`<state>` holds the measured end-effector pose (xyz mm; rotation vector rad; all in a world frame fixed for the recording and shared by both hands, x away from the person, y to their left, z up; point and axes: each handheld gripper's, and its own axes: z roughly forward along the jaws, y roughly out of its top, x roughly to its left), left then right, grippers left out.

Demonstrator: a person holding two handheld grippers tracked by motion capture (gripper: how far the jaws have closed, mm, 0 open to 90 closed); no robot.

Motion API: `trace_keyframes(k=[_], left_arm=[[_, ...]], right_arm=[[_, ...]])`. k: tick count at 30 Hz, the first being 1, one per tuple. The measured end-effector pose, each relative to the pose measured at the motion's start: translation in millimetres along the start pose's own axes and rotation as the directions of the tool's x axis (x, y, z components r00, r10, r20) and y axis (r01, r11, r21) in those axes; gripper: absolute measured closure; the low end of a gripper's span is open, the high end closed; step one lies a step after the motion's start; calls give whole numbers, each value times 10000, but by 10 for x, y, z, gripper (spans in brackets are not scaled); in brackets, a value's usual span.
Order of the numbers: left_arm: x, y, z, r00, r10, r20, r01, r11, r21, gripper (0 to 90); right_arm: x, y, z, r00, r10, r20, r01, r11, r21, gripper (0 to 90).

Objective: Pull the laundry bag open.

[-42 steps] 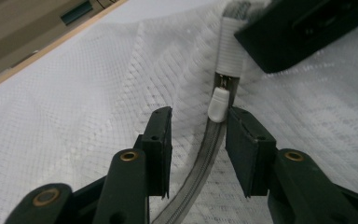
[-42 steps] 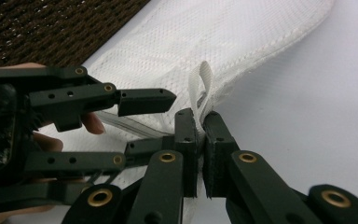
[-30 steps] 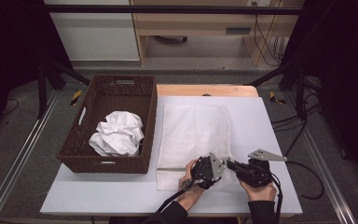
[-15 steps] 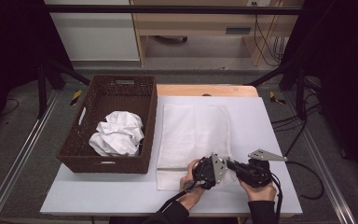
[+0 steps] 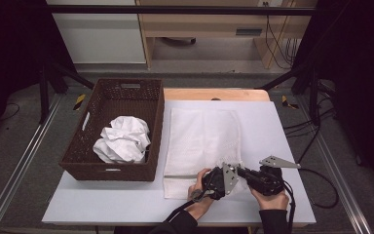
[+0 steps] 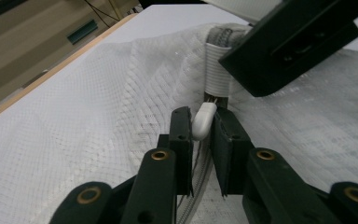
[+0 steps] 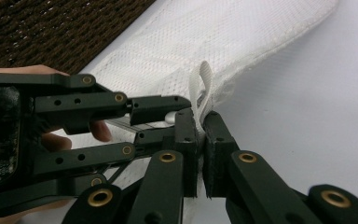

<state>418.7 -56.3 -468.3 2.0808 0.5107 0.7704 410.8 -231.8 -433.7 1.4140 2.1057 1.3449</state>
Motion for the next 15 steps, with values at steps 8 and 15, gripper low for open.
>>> trace_keyframes(k=[8, 15], left_arm=[[-17, 0, 10, 9998, -72, 169, 69, 9999, 148, 808], [-19, 5, -6, 9995, -158, 270, 153, 9997, 165, 813]], right_arm=[[2, 0, 8, 10000, -33, -37, 33, 10000, 24, 863], [-4, -4, 15, 10000, -74, -46, 74, 10000, 7, 864]])
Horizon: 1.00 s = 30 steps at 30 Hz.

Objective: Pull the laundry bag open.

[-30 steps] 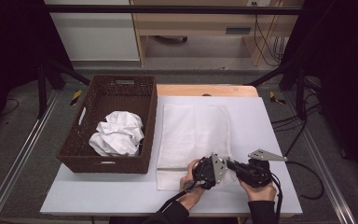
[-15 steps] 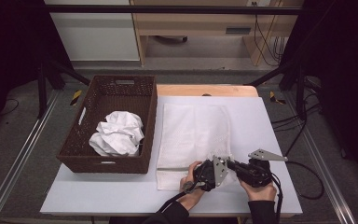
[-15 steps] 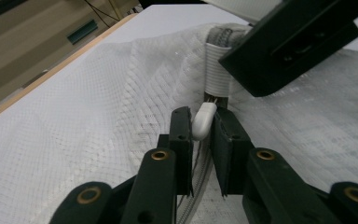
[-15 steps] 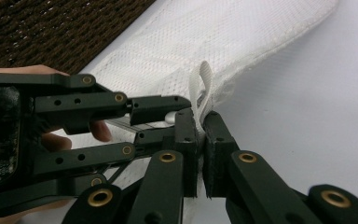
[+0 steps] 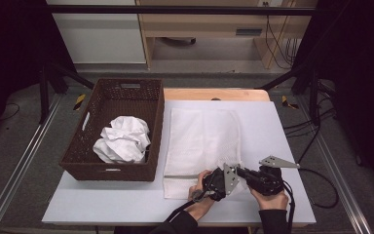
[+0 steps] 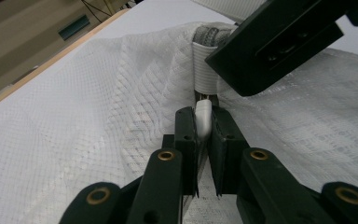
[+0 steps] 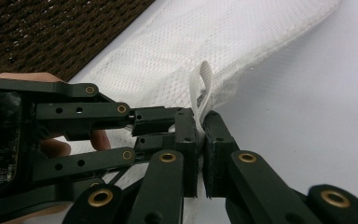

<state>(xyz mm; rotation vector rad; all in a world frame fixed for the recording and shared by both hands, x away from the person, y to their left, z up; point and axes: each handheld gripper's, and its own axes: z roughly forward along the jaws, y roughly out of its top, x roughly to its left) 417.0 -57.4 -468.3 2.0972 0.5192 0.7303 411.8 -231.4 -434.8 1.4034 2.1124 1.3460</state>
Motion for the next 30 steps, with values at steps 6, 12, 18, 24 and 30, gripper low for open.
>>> trace_keyframes(k=[6, 12, 18, 24, 30], left_arm=[[36, -13, 24, 9981, -478, 385, 469, 9986, 232, 824], [32, -10, 22, 9974, -646, 307, 638, 9977, 248, 840], [43, -4, 5, 9967, -694, 431, 677, 9969, 410, 857], [62, 2, -18, 9958, -766, 497, 748, 9965, 375, 857], [70, 2, -30, 9969, -617, 484, 595, 9972, 445, 856]], right_arm=[[3, -2, 10, 10000, -21, 91, 20, 10000, 60, 864], [-11, -2, -2, 9999, 55, 146, -55, 10000, 38, 865], [-31, -6, -7, 9997, 8, 227, -9, 10000, 30, 866], [-35, -3, -20, 9997, 89, 211, -89, 10000, -2, 867], [-24, 2, -12, 9997, 14, 231, -13, 10000, -36, 870]])
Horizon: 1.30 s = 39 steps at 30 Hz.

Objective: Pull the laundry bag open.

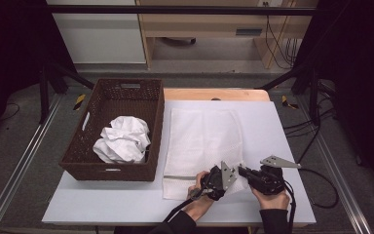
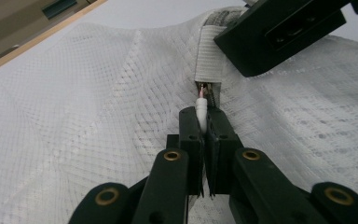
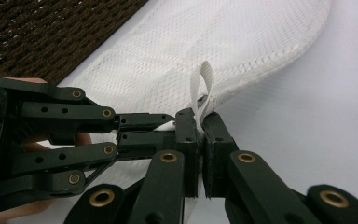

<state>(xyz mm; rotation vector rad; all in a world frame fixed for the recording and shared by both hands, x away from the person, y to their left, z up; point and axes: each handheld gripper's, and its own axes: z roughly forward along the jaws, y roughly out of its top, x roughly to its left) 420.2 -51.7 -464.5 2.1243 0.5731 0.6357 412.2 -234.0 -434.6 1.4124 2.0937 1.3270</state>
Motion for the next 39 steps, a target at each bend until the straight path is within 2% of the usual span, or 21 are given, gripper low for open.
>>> trace_keyframes(k=[8, 14, 19, 30, 39], left_arm=[[0, -30, -34, 9999, 152, -38, -153, 9998, -94, 857], [17, -49, -59, 10000, 61, 19, -61, 9999, -97, 857], [48, -93, -82, 9998, -116, 137, 117, 9999, -45, 857], [96, -159, -110, 9997, -120, 217, 116, 9998, 162, 856], [184, -229, -224, 9996, 13, 291, -25, 9991, 432, 856]], right_arm=[[13, 19, -14, 10000, 25, 9, -25, 10000, -85, 874], [21, 33, 0, 10000, 61, -4, -61, 10000, -16, 876], [-2, 45, -32, 9998, 189, 25, -188, 9996, -204, 876], [-28, 51, -51, 9997, 229, 116, -226, 9993, -299, 877], [-42, 62, -87, 9996, 222, 153, -216, 9989, -407, 877]])
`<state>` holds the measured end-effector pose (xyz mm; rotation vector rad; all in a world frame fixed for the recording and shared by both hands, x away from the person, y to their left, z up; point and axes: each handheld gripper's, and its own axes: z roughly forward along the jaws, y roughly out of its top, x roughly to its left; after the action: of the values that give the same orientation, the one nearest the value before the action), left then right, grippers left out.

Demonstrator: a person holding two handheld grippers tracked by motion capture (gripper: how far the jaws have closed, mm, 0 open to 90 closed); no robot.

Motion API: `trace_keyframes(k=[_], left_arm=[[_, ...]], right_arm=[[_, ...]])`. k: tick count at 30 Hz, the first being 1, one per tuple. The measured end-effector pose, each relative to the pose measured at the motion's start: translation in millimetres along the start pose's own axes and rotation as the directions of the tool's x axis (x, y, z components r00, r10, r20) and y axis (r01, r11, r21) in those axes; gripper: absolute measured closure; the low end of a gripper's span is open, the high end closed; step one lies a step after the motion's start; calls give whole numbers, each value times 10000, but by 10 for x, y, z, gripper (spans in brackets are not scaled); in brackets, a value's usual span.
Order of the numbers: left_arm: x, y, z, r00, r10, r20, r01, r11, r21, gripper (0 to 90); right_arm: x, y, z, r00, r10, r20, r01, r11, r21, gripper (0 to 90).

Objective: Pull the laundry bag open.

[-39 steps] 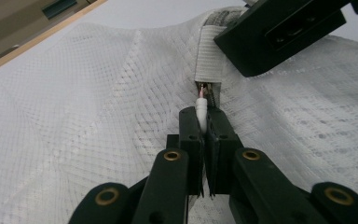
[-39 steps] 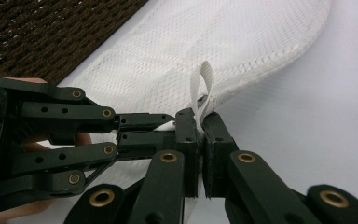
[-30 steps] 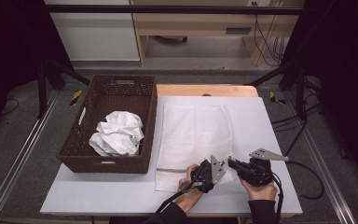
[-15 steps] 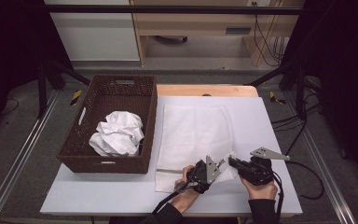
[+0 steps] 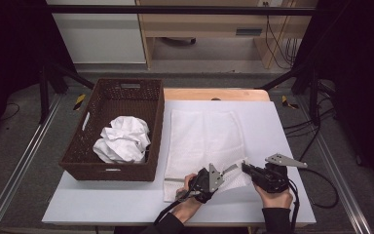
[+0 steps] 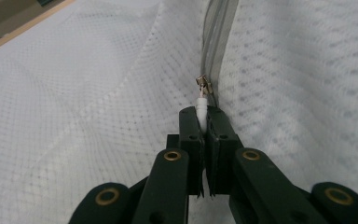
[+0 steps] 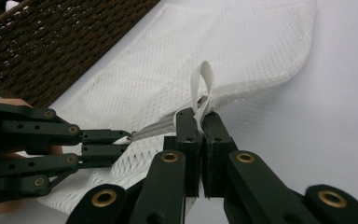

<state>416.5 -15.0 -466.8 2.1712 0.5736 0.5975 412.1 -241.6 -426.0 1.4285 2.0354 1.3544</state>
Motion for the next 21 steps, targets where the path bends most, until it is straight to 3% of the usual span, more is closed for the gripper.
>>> trace_keyframes(k=[8, 14, 17, 21], left_arm=[[67, -100, -112, 9994, 264, -203, -257, 9991, 326, 856], [140, -191, -212, 9992, 319, -236, -305, 9978, 586, 856], [202, -245, -286, 9998, 100, -145, -91, 9980, 624, 856], [246, -311, -370, 9992, 229, -322, -203, 9966, 801, 856]], right_arm=[[-10, 9, -30, 9999, -17, 102, 18, 9999, -102, 877], [-9, 15, -45, 9998, -63, 164, 65, 9999, -153, 877], [-10, 15, -50, 9999, -50, 133, 52, 9998, -171, 877], [4, 14, -33, 9998, -75, 157, 77, 9999, -126, 877]])
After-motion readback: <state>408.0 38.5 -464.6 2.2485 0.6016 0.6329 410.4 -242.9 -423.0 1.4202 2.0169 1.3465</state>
